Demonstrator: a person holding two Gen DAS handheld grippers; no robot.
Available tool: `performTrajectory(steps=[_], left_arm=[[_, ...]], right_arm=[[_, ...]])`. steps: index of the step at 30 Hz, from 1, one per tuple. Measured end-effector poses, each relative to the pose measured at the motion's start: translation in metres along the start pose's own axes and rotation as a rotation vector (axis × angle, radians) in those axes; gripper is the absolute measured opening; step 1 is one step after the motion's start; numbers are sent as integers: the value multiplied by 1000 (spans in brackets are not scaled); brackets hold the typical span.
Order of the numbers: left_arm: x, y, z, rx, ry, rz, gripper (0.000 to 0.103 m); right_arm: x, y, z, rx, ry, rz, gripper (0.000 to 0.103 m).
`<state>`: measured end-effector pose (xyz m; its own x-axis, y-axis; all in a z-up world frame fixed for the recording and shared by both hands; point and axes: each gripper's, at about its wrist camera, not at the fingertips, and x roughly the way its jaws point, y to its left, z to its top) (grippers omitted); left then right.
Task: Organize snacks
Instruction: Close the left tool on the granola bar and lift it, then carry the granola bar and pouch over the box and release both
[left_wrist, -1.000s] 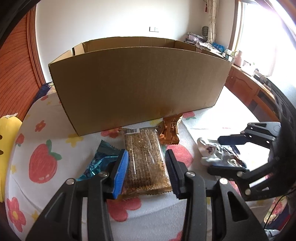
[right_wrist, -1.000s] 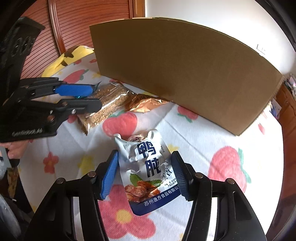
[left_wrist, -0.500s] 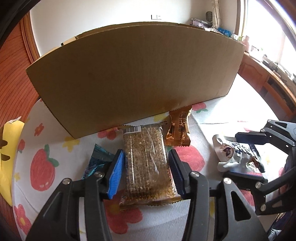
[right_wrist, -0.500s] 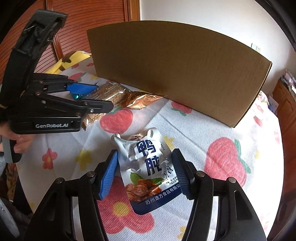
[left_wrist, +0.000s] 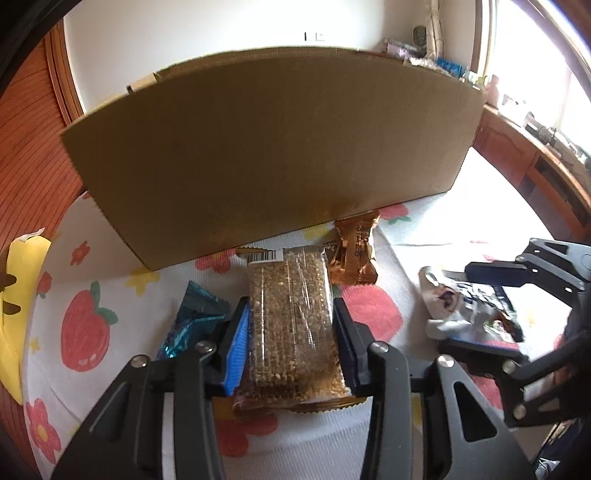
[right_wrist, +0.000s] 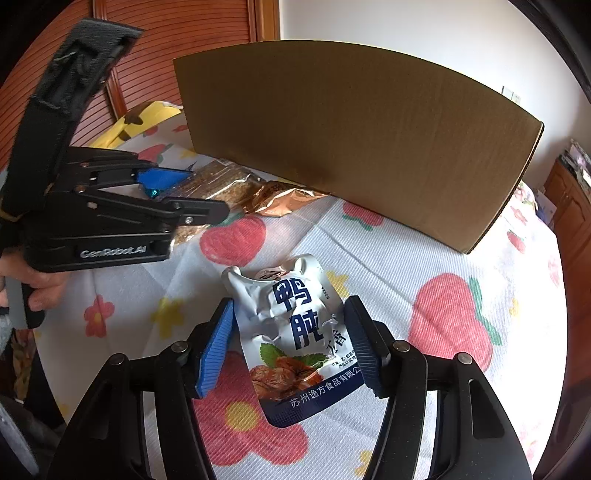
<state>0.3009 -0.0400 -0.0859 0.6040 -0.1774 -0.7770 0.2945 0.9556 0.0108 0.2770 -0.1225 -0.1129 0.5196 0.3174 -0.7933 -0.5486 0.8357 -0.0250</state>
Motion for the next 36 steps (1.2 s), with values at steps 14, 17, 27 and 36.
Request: performTrajectory(steps=[14,17,27,36], left_arm=[[-87,19,-7,-69,-148,-38,41],[-96,20,-8,-64,-165,-23,41],[-113,27,-9,-66,-197,-10,41],[-128,34,0,-70,-242,-1,41]], right_arm=[[0,1,-1,-5,-4,-5,61],[-1,1,-1,2,-6,-16,59],[-28,8,0,32,-64,-3,58],[-79,4,13,37,-170,-23,58]])
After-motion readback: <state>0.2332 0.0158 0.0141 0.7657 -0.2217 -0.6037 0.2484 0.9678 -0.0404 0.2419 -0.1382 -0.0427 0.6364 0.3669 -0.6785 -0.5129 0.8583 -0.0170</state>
